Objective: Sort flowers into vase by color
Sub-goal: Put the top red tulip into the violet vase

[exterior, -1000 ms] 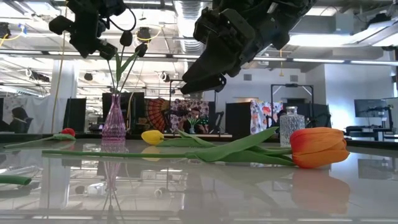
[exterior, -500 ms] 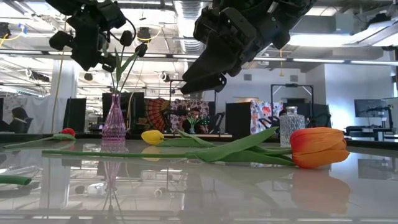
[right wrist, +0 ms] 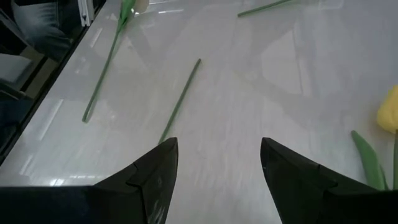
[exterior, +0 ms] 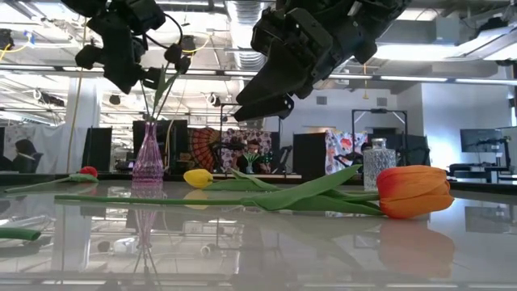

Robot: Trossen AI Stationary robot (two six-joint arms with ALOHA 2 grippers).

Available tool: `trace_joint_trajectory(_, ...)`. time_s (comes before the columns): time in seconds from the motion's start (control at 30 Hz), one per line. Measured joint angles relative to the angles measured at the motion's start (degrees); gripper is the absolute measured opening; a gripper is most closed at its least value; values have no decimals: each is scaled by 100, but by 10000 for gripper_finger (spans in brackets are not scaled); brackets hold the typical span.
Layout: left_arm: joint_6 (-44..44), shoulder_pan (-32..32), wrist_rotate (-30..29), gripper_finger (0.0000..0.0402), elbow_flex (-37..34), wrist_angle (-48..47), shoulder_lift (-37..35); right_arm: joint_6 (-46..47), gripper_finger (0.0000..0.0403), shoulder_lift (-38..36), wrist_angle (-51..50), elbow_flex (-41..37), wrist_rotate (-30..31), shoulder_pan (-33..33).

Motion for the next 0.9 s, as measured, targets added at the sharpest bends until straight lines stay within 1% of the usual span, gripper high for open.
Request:
trace_joint_trajectory(0.2,226,-4,-114,0,2,61,-429,-7,255,2,-4,0,0,31)
trace_joint_trajectory(0.33,355,-9,117,0,4,205,-895,-123,255,1,1,0,0,-9)
trace_joint_trajectory(0.5,500,-223,400,0,4,394,-1338,-150,255,2,82,0,2,-102)
trace_joint_trajectory(0.67,645,-480,1232,0,167,517,-1765,-109,255,-1,326,0,0,-185)
trace_joint_trajectory(0.8,650,-798,2282,0,348,748,-2116,-107,255,-41,599,0,0,-322)
trace_joint_trajectory(0.87,651,-991,2810,0,363,991,-2303,-137,255,-106,659,74,0,-499)
trace_joint_trajectory(0.9,652,-1082,2982,0,363,1089,-2386,-140,255,-153,689,140,0,-608)
